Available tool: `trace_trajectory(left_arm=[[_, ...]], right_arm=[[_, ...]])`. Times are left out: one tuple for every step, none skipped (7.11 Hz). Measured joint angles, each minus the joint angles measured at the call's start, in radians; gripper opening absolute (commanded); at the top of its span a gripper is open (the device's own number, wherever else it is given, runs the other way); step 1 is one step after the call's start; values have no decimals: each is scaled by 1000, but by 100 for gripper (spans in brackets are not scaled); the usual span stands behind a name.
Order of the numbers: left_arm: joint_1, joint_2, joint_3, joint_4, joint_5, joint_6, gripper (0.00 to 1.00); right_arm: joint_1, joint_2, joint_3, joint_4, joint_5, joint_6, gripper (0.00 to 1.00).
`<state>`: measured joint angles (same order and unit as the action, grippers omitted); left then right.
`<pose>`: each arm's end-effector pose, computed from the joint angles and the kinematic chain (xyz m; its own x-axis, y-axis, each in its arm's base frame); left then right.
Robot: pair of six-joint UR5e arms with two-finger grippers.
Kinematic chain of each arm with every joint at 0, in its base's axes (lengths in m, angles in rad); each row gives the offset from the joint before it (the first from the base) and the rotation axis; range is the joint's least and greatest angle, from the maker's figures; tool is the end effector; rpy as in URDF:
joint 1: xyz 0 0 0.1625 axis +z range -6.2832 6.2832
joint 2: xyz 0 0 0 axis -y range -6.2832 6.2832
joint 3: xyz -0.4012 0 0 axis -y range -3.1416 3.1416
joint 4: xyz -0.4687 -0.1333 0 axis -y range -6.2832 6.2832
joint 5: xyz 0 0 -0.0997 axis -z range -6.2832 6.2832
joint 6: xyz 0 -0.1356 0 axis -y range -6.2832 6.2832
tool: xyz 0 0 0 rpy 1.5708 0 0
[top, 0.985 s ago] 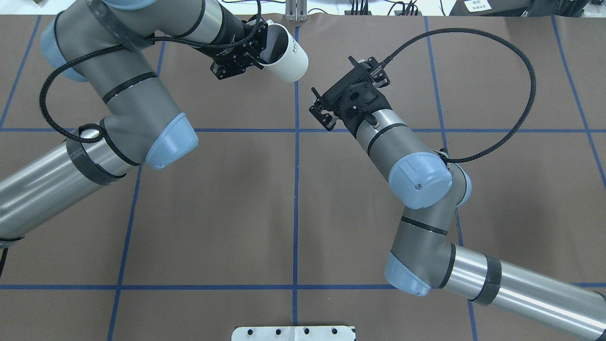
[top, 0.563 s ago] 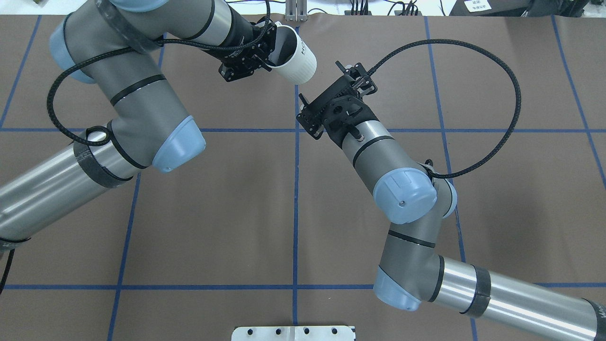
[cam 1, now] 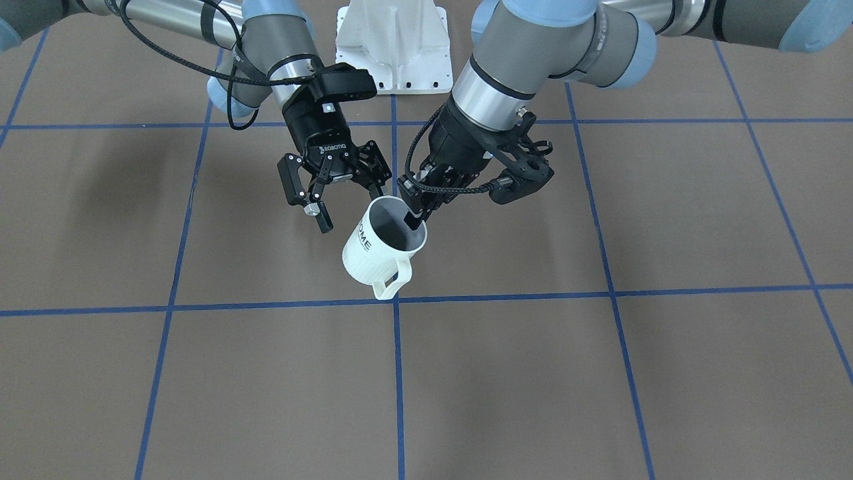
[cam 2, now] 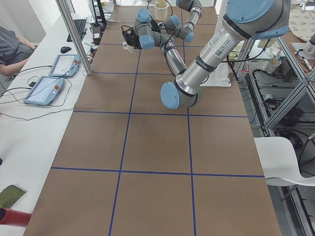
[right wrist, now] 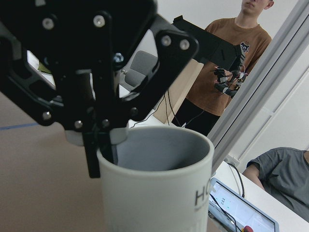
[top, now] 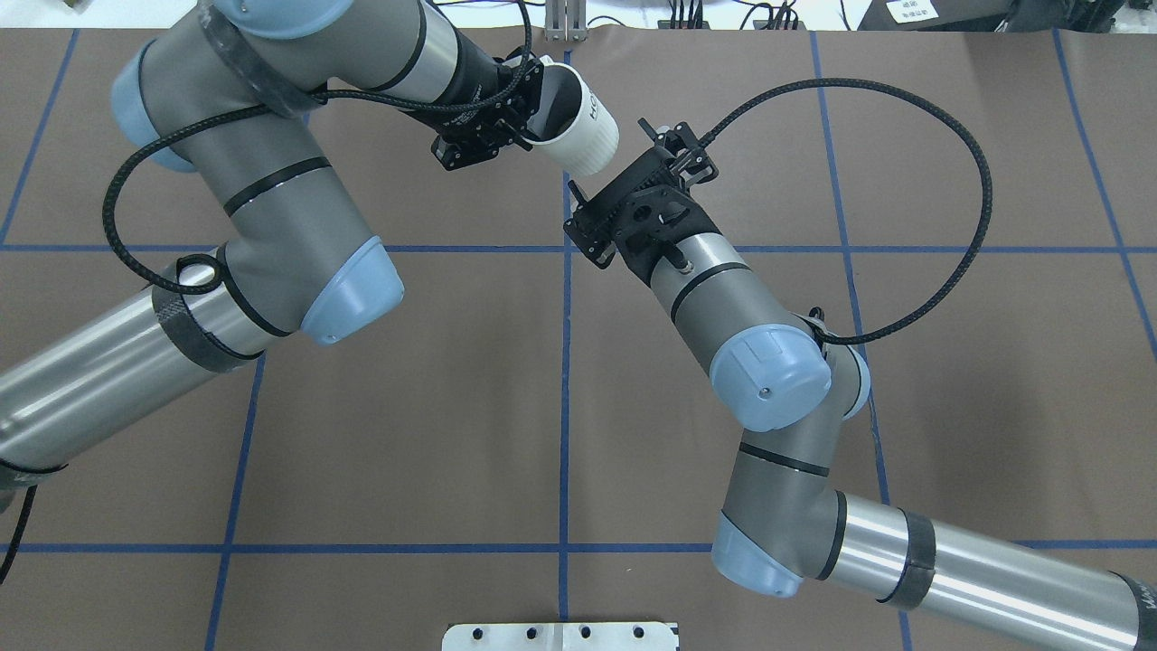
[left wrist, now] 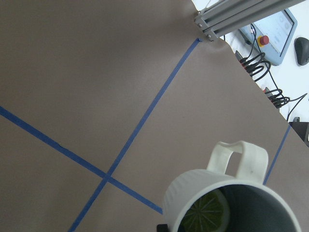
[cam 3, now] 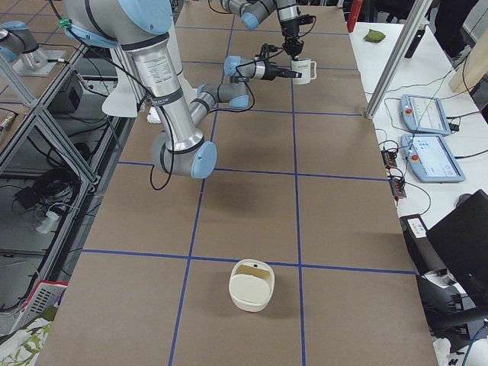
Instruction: Left arm hands cup to right arm to dump lemon
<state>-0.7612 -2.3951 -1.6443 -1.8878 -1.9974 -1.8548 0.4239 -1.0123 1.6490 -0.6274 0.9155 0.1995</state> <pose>0.4804 -0.5643 0.0180 0.1449 -0.4904 -0.8593 0.4040 0.8222 -0.4011 -0.5456 -0.4831 0.1234 0.8624 -0.4634 0.2037 -0.1830 0.0898 0.9790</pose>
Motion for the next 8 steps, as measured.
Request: trace_trajectory(left_arm=[[9, 0, -10, 1, -1, 0, 0], [13, 0, -19, 1, -1, -1, 0], [17, 0, -25, 1, -1, -1, 0], [22, 0, -29, 1, -1, -1, 0], [26, 0, -34, 1, -1, -1, 0], [29, 0, -39, 1, -5, -1, 0], [31, 1, -45, 2, -15, -1, 0], [31, 2, -50, 2, -23, -1, 0]], right_arm=[[-2, -1, 0, 0, -4, 0, 99], [-7, -1, 0, 1, -11, 0, 99], [-9, -2, 0, 1, -17, 0, 99], [-11, -2, 0, 1, -20, 0, 99], [-12, -3, 0, 1, -21, 0, 99], [-12, -3, 0, 1, -22, 0, 99], [-13, -4, 0, 1, -22, 0, 99], [-12, -4, 0, 1, -23, 0, 99]])
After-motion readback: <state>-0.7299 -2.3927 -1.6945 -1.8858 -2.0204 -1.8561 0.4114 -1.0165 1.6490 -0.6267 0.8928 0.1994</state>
